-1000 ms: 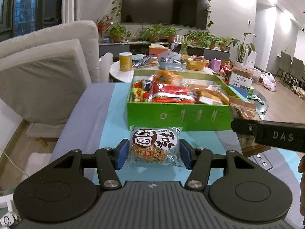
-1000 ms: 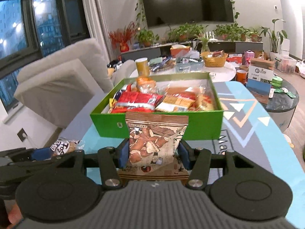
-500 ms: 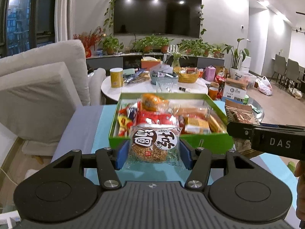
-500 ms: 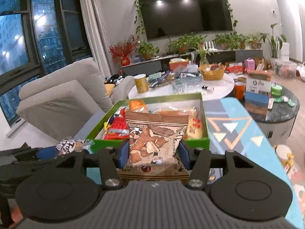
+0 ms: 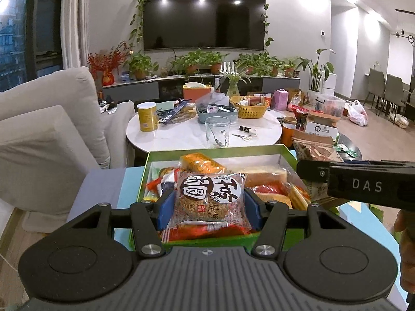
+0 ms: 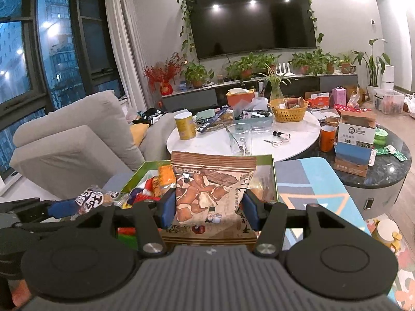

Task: Organize snacks
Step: 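Lift the cookie pack with the left gripper while the right gripper carries the nut pack over the box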

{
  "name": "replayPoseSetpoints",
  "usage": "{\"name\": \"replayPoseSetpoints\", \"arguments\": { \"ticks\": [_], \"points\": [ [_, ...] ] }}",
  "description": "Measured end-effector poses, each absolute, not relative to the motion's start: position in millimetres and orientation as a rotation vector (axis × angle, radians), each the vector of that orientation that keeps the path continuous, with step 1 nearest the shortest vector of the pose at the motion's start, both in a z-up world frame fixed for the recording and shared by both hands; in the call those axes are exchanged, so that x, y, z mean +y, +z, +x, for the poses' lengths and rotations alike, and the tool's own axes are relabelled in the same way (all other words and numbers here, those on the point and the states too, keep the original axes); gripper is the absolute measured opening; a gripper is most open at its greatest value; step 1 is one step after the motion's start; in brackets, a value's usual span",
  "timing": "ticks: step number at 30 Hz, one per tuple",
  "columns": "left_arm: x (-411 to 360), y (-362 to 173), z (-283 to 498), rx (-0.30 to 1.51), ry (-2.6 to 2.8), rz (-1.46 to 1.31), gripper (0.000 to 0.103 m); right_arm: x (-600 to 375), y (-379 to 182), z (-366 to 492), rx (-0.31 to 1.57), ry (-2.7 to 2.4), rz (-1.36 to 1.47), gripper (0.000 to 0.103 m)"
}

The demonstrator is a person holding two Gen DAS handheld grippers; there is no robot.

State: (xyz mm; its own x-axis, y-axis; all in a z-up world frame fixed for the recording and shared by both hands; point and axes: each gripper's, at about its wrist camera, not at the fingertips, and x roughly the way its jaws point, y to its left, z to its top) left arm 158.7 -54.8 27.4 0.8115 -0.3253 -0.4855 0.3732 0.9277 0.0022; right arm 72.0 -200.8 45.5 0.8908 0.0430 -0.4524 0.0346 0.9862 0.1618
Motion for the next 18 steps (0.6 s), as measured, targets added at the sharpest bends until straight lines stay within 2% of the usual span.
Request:
{"name": "replayPoseSetpoints", "arguments": {
  "ticks": [18],
  "points": [
    [-98, 1, 224, 0.547, -0.419, 0.123, 0.053, -215, 31, 123, 0.565, -0.047, 0.17, 0.056]
  ]
}}
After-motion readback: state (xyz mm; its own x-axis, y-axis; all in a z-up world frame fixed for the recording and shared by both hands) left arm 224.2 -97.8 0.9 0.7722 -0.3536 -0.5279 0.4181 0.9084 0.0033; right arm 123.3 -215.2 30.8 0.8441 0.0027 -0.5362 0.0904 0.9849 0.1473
